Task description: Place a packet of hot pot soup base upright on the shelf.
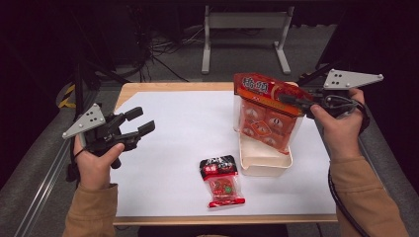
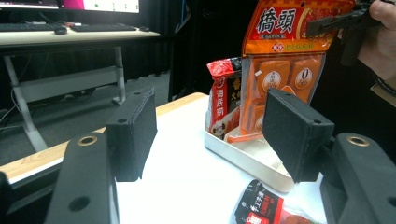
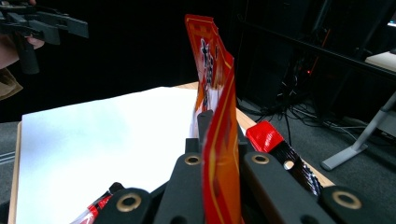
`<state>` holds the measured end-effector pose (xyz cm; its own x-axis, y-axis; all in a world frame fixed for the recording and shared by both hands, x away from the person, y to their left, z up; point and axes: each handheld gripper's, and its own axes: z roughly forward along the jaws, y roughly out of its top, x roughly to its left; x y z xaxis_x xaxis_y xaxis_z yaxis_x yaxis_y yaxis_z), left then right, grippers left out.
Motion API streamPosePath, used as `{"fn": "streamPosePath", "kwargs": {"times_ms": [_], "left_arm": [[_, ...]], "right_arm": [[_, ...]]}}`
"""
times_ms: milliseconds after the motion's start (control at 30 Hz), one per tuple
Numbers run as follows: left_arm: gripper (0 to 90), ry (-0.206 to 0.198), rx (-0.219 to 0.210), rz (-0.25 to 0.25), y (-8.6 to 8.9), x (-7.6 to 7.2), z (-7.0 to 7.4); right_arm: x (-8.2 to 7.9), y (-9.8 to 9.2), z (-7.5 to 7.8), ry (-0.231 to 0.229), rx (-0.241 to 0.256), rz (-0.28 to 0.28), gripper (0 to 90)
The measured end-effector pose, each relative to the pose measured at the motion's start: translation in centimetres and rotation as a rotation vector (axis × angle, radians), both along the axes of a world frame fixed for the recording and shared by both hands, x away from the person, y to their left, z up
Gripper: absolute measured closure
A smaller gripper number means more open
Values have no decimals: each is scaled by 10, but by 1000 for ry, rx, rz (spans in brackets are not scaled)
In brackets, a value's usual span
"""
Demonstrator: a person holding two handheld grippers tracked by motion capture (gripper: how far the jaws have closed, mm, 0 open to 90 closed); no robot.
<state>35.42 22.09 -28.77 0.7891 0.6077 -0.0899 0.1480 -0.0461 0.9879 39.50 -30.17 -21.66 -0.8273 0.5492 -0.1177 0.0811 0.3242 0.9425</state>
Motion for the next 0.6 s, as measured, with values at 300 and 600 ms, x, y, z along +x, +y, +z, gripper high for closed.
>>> {"fn": "streamPosePath", "kwargs": {"times_ms": [300, 600], "left_arm": [[366, 6, -2, -1, 0, 0, -1], [366, 9, 4, -4, -1, 1, -2]], "right_arm": [[0, -5, -5, 2, 4, -54, 899], [3, -5, -17, 19, -14, -102, 898]]}}
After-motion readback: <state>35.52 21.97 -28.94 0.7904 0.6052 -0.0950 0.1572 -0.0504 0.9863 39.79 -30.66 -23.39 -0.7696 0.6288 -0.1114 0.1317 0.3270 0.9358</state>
